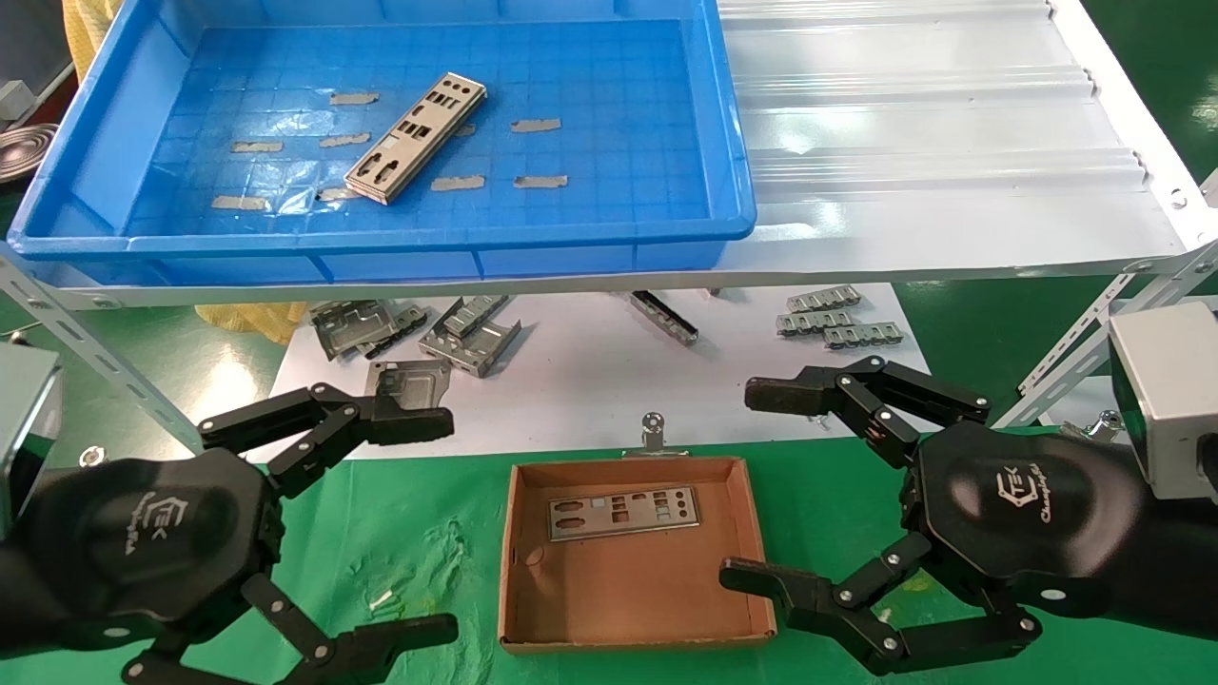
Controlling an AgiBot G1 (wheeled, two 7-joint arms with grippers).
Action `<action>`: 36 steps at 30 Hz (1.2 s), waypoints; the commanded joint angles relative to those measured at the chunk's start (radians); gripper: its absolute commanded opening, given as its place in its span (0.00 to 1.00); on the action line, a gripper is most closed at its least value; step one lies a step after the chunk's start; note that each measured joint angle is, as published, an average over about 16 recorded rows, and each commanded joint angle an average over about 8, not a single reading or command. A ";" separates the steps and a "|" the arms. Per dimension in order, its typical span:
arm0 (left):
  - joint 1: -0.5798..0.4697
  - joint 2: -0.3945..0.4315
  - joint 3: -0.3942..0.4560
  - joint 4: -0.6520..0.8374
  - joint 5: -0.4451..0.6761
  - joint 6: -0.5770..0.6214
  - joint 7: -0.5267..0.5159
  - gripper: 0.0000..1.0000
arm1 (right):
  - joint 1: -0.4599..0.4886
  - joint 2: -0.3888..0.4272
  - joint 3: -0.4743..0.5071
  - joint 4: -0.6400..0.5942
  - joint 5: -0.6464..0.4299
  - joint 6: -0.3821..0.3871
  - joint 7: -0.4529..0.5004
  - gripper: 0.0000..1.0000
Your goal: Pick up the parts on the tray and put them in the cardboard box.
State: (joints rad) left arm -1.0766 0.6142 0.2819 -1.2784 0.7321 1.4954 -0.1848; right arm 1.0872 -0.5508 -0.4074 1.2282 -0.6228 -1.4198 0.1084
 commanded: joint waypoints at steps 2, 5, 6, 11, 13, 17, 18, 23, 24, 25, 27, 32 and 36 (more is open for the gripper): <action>0.000 0.000 0.000 0.000 0.000 0.000 0.000 1.00 | 0.000 0.000 0.000 0.000 0.000 0.000 0.000 1.00; 0.000 0.000 0.000 0.000 0.000 0.000 0.000 1.00 | 0.000 0.000 0.000 0.000 0.000 0.000 0.000 1.00; 0.000 0.000 0.000 0.000 0.000 0.000 0.000 1.00 | 0.000 0.000 0.000 0.000 0.000 0.000 0.000 1.00; 0.000 0.000 0.000 0.000 0.000 0.000 0.000 1.00 | 0.000 0.000 0.000 0.000 0.000 0.000 0.000 1.00; 0.000 0.000 0.000 0.000 0.000 0.000 0.000 1.00 | 0.000 0.000 0.000 0.000 0.000 0.000 0.000 1.00; 0.000 0.000 0.000 0.000 0.000 0.000 0.000 1.00 | 0.000 0.000 0.000 0.000 0.000 0.000 0.000 1.00; 0.000 0.000 0.000 0.000 0.000 0.000 0.000 1.00 | 0.000 0.000 0.000 0.000 0.000 0.000 0.000 1.00; 0.000 0.000 0.000 0.000 0.000 0.000 0.000 1.00 | 0.000 0.000 0.000 0.000 0.000 0.000 0.000 1.00; 0.000 0.000 0.000 0.000 0.000 0.000 0.000 1.00 | 0.000 0.000 0.000 0.000 0.000 0.000 0.000 1.00; 0.000 0.000 0.000 0.000 0.000 0.000 0.000 1.00 | 0.000 0.000 0.000 0.000 0.000 0.000 0.000 1.00; 0.000 0.000 0.000 0.000 0.000 0.000 0.000 1.00 | 0.000 0.000 0.000 0.000 0.000 0.000 0.000 1.00; 0.000 0.000 0.000 0.000 0.000 0.000 0.000 1.00 | 0.000 0.000 0.000 0.000 0.000 0.000 0.000 1.00; 0.000 0.000 0.000 0.000 0.000 0.000 0.000 1.00 | 0.000 0.000 0.000 0.000 0.000 0.000 0.000 1.00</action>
State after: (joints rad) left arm -1.0766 0.6142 0.2819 -1.2784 0.7321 1.4955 -0.1848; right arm 1.0872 -0.5508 -0.4074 1.2282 -0.6228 -1.4198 0.1084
